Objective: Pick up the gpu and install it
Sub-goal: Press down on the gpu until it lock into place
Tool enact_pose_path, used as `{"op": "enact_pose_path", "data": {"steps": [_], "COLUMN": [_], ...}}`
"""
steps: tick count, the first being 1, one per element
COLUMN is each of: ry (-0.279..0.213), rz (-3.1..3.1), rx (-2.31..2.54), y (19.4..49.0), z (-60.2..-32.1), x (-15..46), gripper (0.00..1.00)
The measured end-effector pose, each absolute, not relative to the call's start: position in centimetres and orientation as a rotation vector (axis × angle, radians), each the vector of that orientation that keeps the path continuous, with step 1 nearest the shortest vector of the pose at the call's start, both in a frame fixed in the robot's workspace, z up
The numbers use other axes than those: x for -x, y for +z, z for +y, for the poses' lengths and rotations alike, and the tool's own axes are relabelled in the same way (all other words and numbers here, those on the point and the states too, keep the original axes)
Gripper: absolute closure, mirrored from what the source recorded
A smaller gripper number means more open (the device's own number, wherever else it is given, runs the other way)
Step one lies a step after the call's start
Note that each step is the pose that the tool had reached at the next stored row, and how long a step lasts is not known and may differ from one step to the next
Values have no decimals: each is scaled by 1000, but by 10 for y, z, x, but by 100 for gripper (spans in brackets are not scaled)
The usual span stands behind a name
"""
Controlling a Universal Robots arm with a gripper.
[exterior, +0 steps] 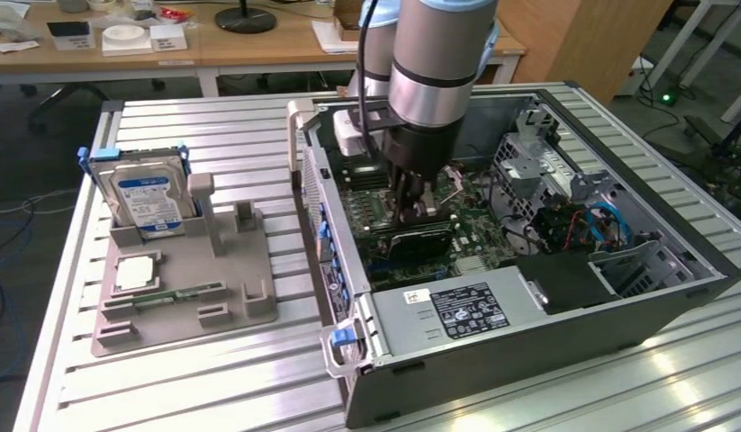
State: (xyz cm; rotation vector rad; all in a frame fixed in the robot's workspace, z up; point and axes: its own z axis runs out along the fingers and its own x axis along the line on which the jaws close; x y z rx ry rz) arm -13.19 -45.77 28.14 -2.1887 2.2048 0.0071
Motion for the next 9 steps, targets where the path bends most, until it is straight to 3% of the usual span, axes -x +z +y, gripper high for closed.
{"op": "enact_pose_path", "data": {"steps": [2, 9], "ry": [36, 35], "rz": [2219, 2218], "rx": [2202, 2204], "y": [281, 281], "z": [-458, -458], "x": [133, 146], "gripper": [89, 89]}}
